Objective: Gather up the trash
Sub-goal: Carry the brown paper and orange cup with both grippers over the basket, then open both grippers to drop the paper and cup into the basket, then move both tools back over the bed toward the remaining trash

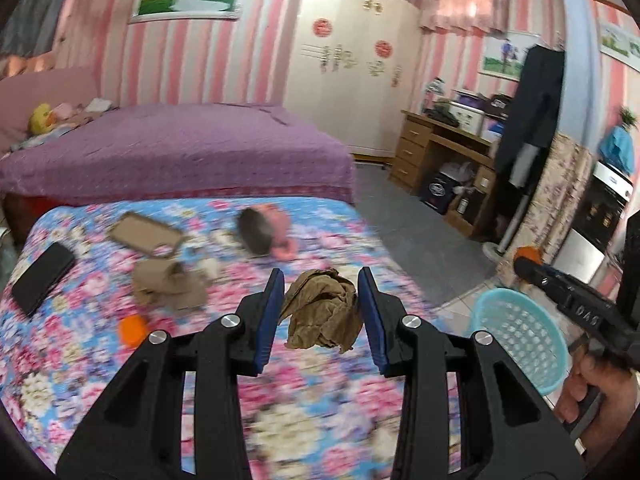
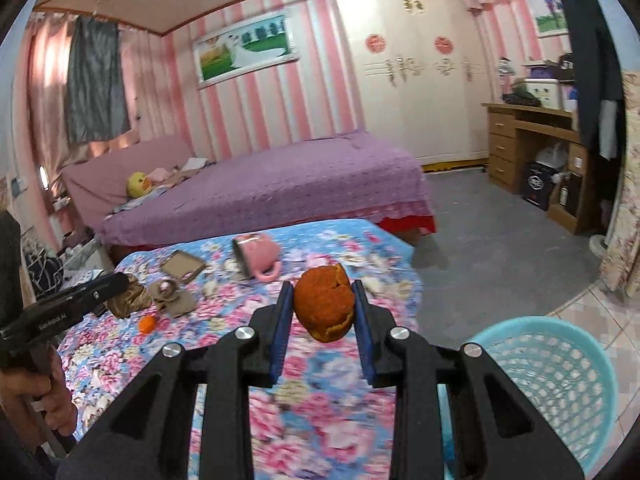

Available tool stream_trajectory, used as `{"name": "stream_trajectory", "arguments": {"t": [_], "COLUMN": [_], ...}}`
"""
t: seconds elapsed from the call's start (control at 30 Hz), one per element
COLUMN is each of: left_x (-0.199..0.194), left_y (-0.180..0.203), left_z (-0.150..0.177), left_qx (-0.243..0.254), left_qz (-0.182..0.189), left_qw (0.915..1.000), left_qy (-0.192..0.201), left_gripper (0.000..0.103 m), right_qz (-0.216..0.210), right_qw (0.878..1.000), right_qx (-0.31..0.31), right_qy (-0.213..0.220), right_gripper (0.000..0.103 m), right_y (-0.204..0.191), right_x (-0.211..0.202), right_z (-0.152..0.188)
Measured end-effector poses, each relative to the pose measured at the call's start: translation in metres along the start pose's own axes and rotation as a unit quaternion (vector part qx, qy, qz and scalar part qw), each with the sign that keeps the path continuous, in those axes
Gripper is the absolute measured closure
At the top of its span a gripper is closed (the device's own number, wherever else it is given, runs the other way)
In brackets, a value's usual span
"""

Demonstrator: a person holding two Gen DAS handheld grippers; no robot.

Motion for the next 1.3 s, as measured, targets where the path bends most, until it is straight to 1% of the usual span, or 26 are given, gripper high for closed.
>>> {"name": "stream_trajectory", "arguments": {"t": [0.07,0.2,0.33,0.5,0.63,0.83,0.9,0.93,0.97,1.0,1.13,1.23,1.3], "left_x": [0.011,0.033,0.05,0.071,0.084,0.101,0.104,0.106,0.108,0.111,0.117,0.12,0.121], "left_y": [0.029,0.081,0.123,0.161,0.18,0.204,0.211,0.215,0.217,0.22,0.229,0.236,0.24], "left_z": [-0.004,-0.007,-0.006,0.003,0.011,0.016,0.017,0.018,0.019,0.02,0.025,0.028,0.03], "left_qx": [0.015,0.041,0.061,0.077,0.086,0.093,0.098,0.1,0.1,0.1,0.099,0.104,0.107], "left_qz": [0.016,0.043,0.07,0.098,0.114,0.137,0.143,0.146,0.147,0.15,0.159,0.165,0.171], "left_qw": [0.9998,0.9981,0.9954,0.9915,0.9885,0.9844,0.983,0.9822,0.9819,0.9815,0.9795,0.9778,0.9759], "left_qy": [-0.002,-0.013,-0.022,-0.037,-0.048,-0.06,-0.062,-0.064,-0.065,-0.066,-0.074,-0.077,-0.083], "left_gripper": [0.066,0.066,0.066,0.066,0.066,0.066,0.066,0.066,0.066,0.066,0.066,0.065,0.062], "right_qz": [0.006,0.031,0.056,0.08,0.1,0.123,0.129,0.135,0.143,0.147,0.163,0.184,0.186], "right_qw": [1.0,0.999,0.998,0.995,0.993,0.989,0.988,0.986,0.985,0.983,0.979,0.975,0.975], "right_qx": [0.009,0.022,0.038,0.057,0.069,0.083,0.088,0.091,0.095,0.1,0.116,0.116,0.121], "right_qy": [0.003,0.012,0.017,0.016,0.016,0.019,0.019,0.02,0.024,0.033,0.046,0.037,0.033], "right_gripper": [0.074,0.074,0.074,0.074,0.074,0.073,0.071,0.059,0.036,0.034,0.034,0.034,0.034], "right_y": [0.017,0.049,0.081,0.109,0.126,0.141,0.147,0.149,0.153,0.157,0.165,0.169,0.171], "right_x": [-0.006,-0.017,-0.025,-0.03,-0.034,-0.038,-0.039,-0.039,-0.041,-0.044,-0.051,-0.048,-0.047], "right_z": [0.0,-0.002,-0.003,0.0,0.001,0.003,0.005,0.006,0.007,0.007,0.005,0.007,0.008]}}
Point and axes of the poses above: each gripper's, at about its wrist camera, not at the fingertips, and x roughly the way its jaws point, y to its right, z to its underside, the point moved 3 cm from there along x, roughly the way its jaws point, and after that the axes turned 9 degrees about z, right-handed, at the moved point
